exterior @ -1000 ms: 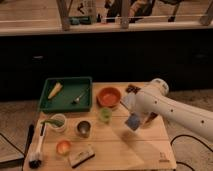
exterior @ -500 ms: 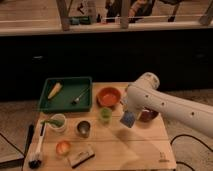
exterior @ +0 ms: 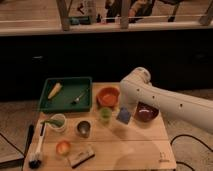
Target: Place sponge in plastic cup
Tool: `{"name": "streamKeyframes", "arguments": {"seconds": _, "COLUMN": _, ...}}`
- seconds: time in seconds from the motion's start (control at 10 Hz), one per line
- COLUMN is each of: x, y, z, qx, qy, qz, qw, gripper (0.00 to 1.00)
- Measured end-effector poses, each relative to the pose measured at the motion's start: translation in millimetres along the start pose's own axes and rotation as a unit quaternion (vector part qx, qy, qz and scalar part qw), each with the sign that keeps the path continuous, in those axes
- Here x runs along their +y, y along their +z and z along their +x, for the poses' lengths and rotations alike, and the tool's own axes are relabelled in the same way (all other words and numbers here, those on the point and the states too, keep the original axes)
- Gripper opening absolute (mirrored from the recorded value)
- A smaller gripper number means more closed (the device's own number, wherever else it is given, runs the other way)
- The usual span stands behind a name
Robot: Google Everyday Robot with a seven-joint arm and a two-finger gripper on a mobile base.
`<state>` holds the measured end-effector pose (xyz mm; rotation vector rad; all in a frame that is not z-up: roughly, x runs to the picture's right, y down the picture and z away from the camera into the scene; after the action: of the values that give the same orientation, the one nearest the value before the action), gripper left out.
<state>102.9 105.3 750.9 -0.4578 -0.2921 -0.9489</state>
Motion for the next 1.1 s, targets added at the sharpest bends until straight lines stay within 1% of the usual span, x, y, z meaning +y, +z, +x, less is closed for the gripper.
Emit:
{"name": "streamKeyframes", "arguments": {"seconds": 0.4, "x": -16.0, "y": -1.5, "z": -2.1, "qx": -0.005, "qy": -0.031, "qz": -0.006, "qw": 0.9995, "gripper": 0.0}}
{"name": "streamKeyframes", "arguments": {"seconds": 0.9, "x": -29.0, "y": 3.0, "z": -10.3, "qx": -0.024, "qy": -0.066, "qz": -0.007, "qw": 0.9975, "gripper": 0.0}}
{"name": "streamKeyframes", "arguments": {"seconds": 1.1, "x": -31.4, "y": 4.7, "z": -13.3, "qx": -0.028, "qy": -0.075, "qz": -0.009, "qw": 0.9967, "gripper": 0.0}}
